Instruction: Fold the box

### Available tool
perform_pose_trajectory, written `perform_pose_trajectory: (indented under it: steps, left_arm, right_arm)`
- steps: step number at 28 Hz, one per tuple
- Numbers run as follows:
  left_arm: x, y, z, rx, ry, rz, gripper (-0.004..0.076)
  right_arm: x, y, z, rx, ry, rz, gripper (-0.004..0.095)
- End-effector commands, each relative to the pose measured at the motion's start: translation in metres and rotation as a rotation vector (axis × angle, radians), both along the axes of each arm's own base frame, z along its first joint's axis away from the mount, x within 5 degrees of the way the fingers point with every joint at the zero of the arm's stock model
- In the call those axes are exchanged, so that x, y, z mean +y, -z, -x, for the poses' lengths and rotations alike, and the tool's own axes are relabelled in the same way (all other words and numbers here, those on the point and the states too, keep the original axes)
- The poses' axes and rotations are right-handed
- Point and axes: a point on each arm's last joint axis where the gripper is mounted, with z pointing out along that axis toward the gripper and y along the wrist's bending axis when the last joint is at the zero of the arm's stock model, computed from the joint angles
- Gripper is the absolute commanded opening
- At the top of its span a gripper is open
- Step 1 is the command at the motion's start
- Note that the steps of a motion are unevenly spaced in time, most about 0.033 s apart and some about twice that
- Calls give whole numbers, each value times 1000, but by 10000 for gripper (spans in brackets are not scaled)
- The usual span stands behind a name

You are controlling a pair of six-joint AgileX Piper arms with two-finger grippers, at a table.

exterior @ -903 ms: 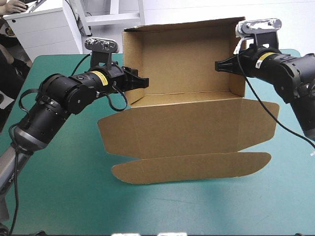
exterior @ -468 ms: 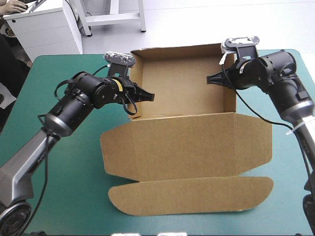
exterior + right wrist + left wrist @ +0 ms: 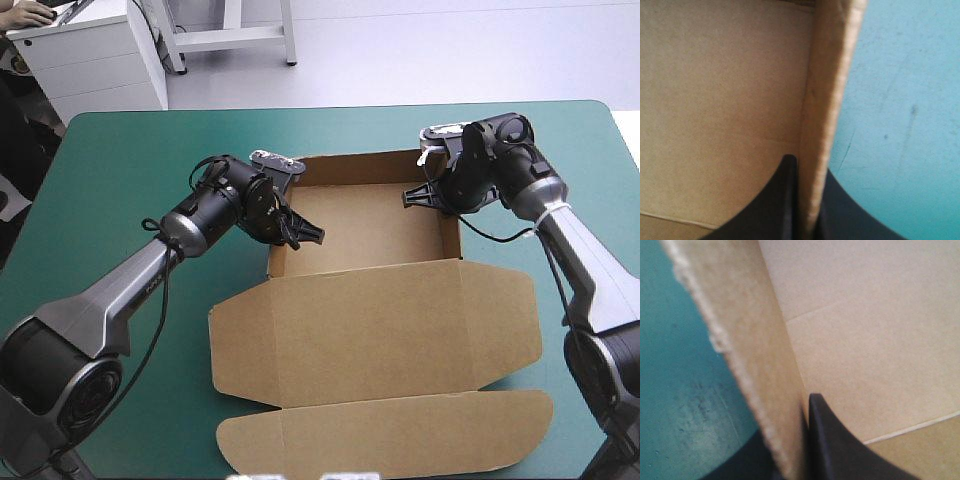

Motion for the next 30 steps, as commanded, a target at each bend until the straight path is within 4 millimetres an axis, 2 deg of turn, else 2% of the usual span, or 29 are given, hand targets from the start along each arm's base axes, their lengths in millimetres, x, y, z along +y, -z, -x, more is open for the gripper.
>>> perform_pose_trajectory:
  steps: [1, 11, 16, 19, 21, 23, 26, 28, 30]
  left_arm:
    - [-9, -27, 1, -134, 89, 88, -7]
    - [5, -17, -8, -75, 50, 45, -7]
    - [5, -15, -7, -66, 71, 29, 5]
    - [7, -14, -7, -44, 68, 33, 107]
    - [11, -13, -8, -17, 50, 51, 227]
    - [15, -13, -9, 23, 27, 86, 351]
    - [25, -12, -12, 70, -9, 112, 514]
    - [31, -11, -12, 87, -22, 90, 587]
    - [34, -14, -12, 70, -20, 61, 587]
  right_arm:
    - [18, -14, 4, -22, -74, -149, -20]
    - [23, 22, -7, 128, -74, -113, -20]
    - [24, 29, -8, 164, -74, -101, 47]
    - [23, 29, -8, 163, -74, -99, 195]
    - [23, 29, -8, 163, -74, -99, 350]
    - [24, 29, -8, 166, -66, -105, 577]
    - [24, 29, -8, 173, -42, -122, 791]
    - [25, 28, -8, 173, -42, -127, 853]
    - [24, 25, -6, 164, -43, -129, 845]
